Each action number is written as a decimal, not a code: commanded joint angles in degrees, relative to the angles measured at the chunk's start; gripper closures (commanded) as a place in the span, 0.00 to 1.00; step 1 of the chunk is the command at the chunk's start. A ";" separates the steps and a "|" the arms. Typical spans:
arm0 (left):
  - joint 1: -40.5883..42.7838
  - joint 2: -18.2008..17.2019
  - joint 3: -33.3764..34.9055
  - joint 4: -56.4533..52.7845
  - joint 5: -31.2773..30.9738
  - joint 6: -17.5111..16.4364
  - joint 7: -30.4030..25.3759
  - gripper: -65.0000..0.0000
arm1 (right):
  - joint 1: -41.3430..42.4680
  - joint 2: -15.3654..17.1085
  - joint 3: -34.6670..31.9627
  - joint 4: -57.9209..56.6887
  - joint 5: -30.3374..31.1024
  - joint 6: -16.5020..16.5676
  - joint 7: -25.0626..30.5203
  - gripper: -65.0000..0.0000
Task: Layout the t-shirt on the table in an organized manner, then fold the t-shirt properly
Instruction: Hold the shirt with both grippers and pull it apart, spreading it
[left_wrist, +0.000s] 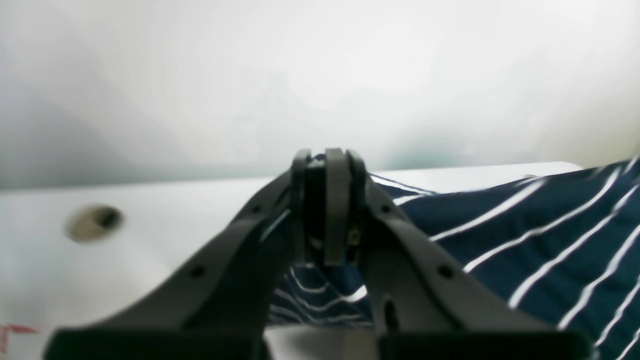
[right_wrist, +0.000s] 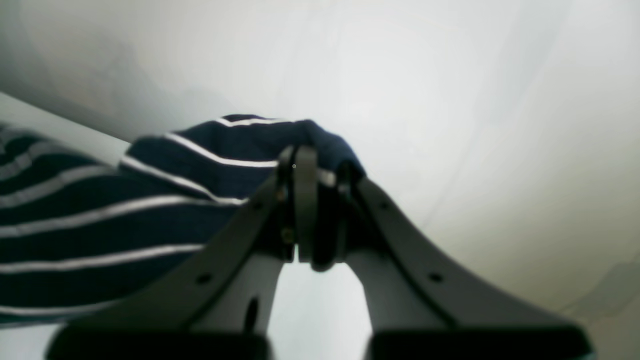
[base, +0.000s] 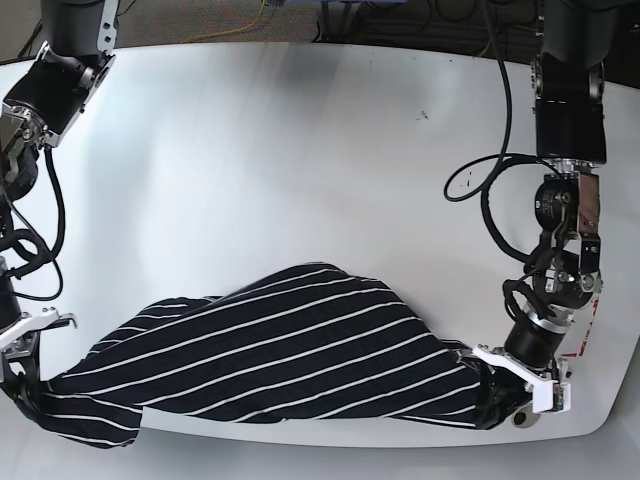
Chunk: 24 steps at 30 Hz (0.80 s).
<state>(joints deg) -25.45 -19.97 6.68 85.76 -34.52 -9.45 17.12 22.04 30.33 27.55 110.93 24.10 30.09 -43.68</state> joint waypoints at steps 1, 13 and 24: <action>-2.64 -2.14 -0.30 1.50 -1.48 -0.17 -1.87 0.94 | 2.44 1.28 0.27 0.76 0.03 -0.50 1.97 1.00; -9.84 -6.45 -0.30 1.15 -6.58 -0.17 -0.03 0.94 | 9.03 1.01 -5.53 0.76 -5.77 -0.15 1.97 1.00; -12.31 -8.21 -0.30 1.23 -8.60 -0.17 1.91 0.94 | 12.55 1.28 -8.61 0.67 -6.03 -0.42 1.97 1.00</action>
<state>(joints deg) -35.29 -26.63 6.92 86.24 -42.46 -9.67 20.84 32.97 30.41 18.41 110.93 18.39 30.28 -43.48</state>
